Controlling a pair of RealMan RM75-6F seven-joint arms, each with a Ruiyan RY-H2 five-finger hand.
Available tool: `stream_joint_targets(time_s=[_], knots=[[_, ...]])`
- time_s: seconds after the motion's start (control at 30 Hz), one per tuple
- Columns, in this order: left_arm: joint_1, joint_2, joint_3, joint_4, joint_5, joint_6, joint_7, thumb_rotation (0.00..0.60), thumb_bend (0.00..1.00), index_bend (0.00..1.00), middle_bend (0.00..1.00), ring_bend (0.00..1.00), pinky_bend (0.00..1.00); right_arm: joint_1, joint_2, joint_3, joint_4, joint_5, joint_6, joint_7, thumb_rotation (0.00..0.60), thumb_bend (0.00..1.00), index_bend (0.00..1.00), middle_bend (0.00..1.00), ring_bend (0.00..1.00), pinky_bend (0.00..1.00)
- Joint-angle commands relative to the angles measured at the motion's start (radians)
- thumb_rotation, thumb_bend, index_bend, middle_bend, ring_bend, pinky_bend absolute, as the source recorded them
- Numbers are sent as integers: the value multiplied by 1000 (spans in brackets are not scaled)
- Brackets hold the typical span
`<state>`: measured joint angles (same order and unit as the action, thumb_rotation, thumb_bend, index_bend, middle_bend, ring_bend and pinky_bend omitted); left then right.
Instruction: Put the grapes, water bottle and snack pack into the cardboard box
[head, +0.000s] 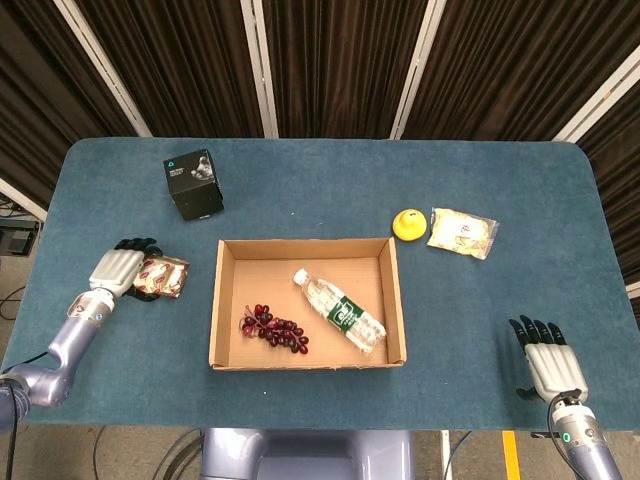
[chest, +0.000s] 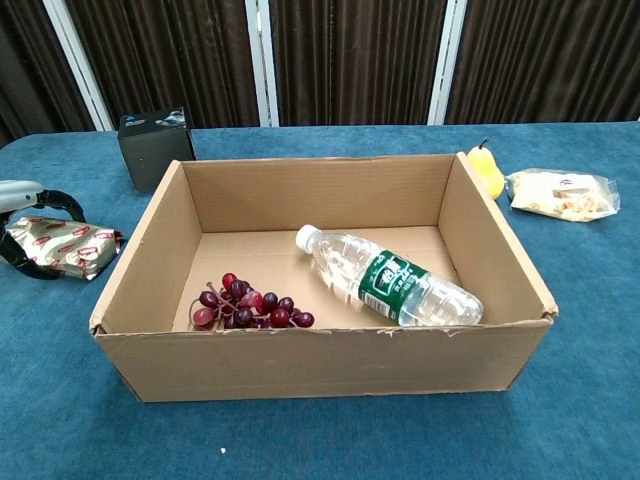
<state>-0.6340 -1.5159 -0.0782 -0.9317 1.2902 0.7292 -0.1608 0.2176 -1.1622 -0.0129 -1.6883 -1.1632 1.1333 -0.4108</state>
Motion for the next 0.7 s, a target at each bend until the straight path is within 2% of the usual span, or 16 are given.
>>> stream_joint_targets(time_s=[0.03, 0.1, 0.23, 0.37, 0.53, 0.7], knots=[[30, -4, -30, -30, -25, 87, 26, 600, 539, 861, 664, 550, 461, 0, 2, -1, -1, -3, 1, 3, 600, 2, 0, 0, 0, 0], [49, -4, -39, -45, -35, 133, 40, 600, 611, 911, 703, 573, 488, -1, 4, -4, -4, -9, 4, 4, 600, 2, 0, 0, 0, 0], [78, 10, -44, -82, -50, 180, 78, 600, 707, 933, 721, 586, 494, -5, 9, -9, -12, -26, 13, 11, 600, 2, 0, 0, 0, 0], [114, 48, -54, -160, -34, 265, 63, 600, 740, 935, 721, 588, 494, -11, 14, -18, -25, -48, 27, 12, 600, 2, 0, 0, 0, 0], [170, 170, -67, -354, 37, 429, 38, 600, 739, 939, 723, 588, 494, -18, 17, -29, -31, -76, 38, 22, 600, 2, 0, 0, 0, 0], [180, 298, -119, -615, 80, 525, 39, 600, 741, 942, 725, 589, 494, -15, 30, -32, -39, -90, 28, 46, 600, 2, 0, 0, 0, 0]])
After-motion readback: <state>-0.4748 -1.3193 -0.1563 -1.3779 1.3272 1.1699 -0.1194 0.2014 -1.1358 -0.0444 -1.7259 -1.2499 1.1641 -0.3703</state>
